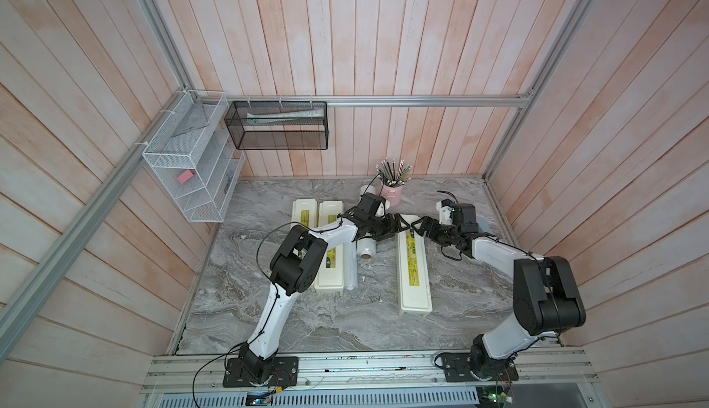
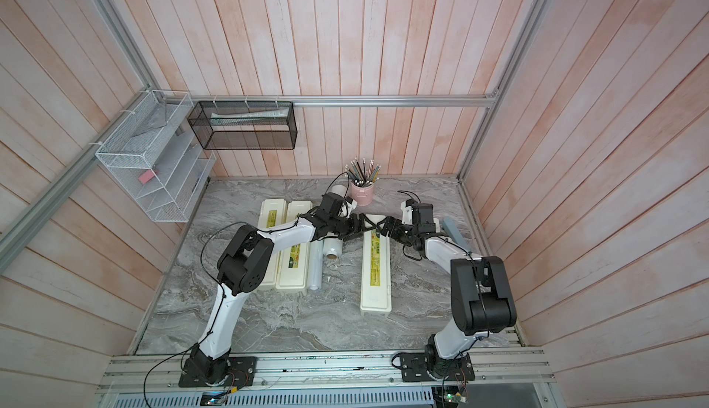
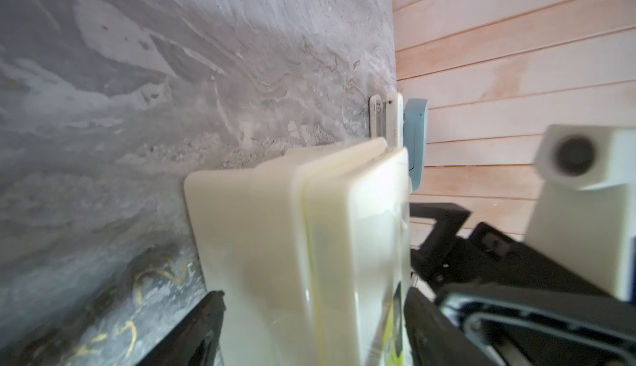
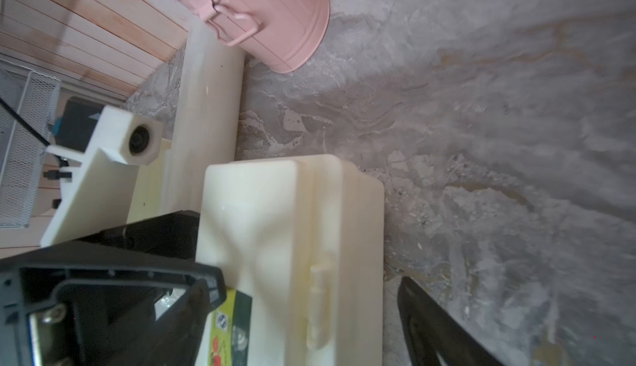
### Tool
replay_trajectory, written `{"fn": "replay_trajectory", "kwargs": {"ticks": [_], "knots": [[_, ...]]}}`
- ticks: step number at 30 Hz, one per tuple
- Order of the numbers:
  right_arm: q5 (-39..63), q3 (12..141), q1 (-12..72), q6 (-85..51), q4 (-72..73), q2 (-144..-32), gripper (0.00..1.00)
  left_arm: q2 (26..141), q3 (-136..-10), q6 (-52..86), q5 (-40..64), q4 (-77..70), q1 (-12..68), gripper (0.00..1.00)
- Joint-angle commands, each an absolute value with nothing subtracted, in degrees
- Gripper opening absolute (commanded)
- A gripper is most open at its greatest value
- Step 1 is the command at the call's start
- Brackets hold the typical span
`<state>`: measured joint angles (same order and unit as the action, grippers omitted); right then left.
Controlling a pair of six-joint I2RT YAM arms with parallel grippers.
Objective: Put plastic wrap rolls into dispensers
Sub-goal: Close the lid on the plastic wrap cutting box, then open the lid of the plastic wrap cutting box.
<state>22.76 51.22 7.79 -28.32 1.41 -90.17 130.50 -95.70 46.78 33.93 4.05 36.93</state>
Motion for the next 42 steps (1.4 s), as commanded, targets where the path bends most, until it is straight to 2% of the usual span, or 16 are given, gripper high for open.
{"fn": "replay_trajectory", "kwargs": {"ticks": [1, 12, 22, 36, 42], "knots": [[14.3, 54.2, 9.3, -25.4, -8.8, -84.8, 0.87, 125.0, -93.9, 44.3, 31.9, 7.3, 37.1, 0.91], [-3.5, 52.2, 24.6, -30.4, -21.1, -74.7, 0.91, 113.9, -89.1, 44.7, 34.4, 5.7, 36.4, 1.00], [-13.9, 51.2, 35.3, -35.9, -25.2, -78.1, 0.93, 102.9, -76.3, 45.0, 34.0, 3.7, 32.2, 1.00], [-17.0, 50.4, 38.3, -37.6, -28.6, -81.4, 0.87, 97.2, -66.6, 45.8, 34.7, 1.1, 30.6, 1.00], [-17.3, 49.0, 38.6, -37.6, -27.6, -81.3, 0.80, 97.1, -65.9, 46.6, 35.1, 0.1, 30.7, 1.00]]}}
